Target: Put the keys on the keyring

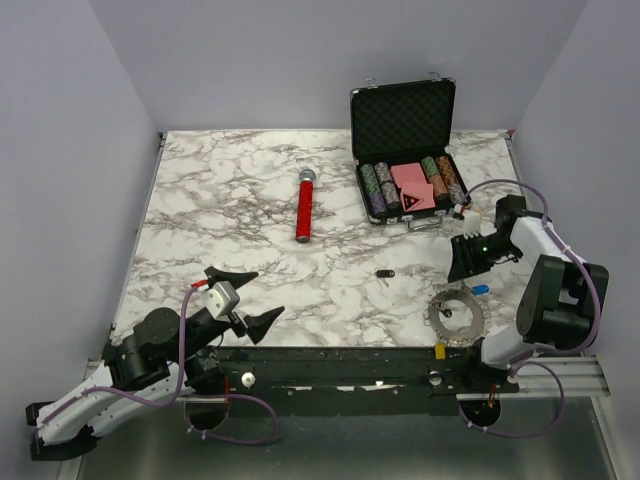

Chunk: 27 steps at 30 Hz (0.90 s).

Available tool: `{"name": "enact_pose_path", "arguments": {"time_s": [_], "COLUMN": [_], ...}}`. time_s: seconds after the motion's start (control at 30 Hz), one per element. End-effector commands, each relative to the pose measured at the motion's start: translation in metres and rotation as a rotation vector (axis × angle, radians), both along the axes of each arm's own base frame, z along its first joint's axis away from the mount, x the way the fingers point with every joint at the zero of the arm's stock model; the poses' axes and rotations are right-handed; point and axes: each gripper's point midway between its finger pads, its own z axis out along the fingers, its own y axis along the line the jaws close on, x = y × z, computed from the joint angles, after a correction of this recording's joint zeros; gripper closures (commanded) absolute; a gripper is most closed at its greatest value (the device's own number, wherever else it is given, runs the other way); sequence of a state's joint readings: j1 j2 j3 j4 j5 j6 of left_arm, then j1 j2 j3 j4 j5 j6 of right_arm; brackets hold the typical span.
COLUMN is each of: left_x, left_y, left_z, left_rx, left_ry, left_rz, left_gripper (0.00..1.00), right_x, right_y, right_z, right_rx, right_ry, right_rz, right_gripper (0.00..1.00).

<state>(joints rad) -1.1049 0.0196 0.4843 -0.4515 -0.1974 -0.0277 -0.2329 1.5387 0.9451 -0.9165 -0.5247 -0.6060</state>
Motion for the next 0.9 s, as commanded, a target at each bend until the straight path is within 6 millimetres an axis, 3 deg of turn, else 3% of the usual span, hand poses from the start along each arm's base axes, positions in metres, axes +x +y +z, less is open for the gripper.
{"name": "enact_pose_path", "arguments": {"time_s": [0.0,0.87], "left_x": [0.000,0.000], "left_y": [0.004,0.004], "left_z": [0.010,0.010], "left_rx": [-0.019,-0.021], "left_ry": [-0.018,-0.021], "left_rz": [0.009,0.009], "left_gripper": [0.01,0.01], "right_x": [-0.001,0.003], "right_y": [0.005,0.003], "right_z": [0.005,-0.008], "right_rx": [-0.024,-0.122], "right_ry": [-0.028,-0.016], "right_rz": [0.059,0.103], "right_gripper": [0.54,0.67]}}
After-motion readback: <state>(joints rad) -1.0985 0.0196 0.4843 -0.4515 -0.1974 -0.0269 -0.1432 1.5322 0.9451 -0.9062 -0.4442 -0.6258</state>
